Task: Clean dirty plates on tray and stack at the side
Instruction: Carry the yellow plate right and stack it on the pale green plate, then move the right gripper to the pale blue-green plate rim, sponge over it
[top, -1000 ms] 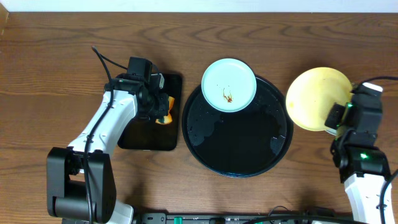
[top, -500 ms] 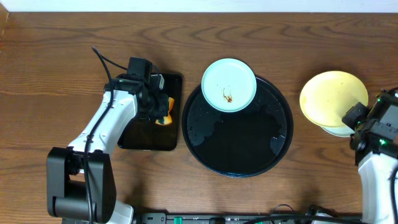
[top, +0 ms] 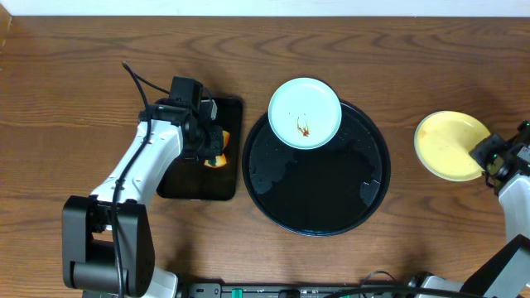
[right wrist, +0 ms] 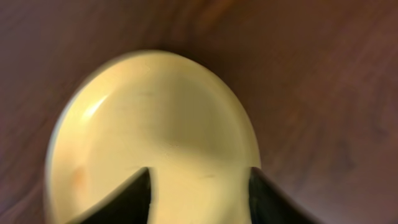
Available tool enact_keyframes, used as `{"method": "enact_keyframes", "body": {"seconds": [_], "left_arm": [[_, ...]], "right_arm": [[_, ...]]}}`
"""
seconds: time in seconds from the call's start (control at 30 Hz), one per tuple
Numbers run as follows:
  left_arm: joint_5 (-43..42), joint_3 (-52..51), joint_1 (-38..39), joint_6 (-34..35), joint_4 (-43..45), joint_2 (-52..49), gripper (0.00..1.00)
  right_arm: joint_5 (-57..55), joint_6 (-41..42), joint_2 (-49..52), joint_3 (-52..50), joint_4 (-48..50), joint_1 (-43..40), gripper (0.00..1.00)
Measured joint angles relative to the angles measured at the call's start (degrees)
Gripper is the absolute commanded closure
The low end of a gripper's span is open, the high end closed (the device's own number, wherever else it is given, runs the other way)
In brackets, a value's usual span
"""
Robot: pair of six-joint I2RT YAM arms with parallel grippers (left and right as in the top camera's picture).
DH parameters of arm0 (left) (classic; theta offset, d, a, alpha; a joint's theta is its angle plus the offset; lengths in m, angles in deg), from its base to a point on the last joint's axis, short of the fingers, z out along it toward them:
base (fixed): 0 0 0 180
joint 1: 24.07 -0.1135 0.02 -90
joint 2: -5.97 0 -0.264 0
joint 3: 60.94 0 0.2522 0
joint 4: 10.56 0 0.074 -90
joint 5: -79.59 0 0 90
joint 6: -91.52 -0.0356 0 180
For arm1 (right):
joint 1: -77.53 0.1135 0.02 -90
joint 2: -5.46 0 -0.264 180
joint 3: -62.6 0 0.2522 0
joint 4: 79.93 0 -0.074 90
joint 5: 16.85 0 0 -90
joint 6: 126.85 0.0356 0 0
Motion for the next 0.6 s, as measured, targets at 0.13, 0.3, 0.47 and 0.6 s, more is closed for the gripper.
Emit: {"method": "enact_keyframes", "body": {"seconds": [0.13, 0.3, 0.47, 0.6], "left_arm": [[0.22, 0.00, 0.00, 0.00, -0.02, 0.00, 0.92], [0.28, 0.00, 0.00, -0.02, 0.00, 0.00, 0.92], [0.31, 0.00, 0.00, -0.02, -0.02, 0.00, 0.92], [0.48, 0.00, 0.00, -0.02, 0.00, 0.00, 0.92]], "right_arm": [[6.91, -1.86, -0.02, 0.04, 2.36, 1.29, 0.55], [16.11, -3.72, -0.02, 0.20, 2.40, 8.83, 0.55], [19.41, -6.34, -0.02, 0.76, 0.79, 21.59, 0.58], [17.31, -8.07, 0.35, 8.79, -10.14, 30.93, 0.53]]}}
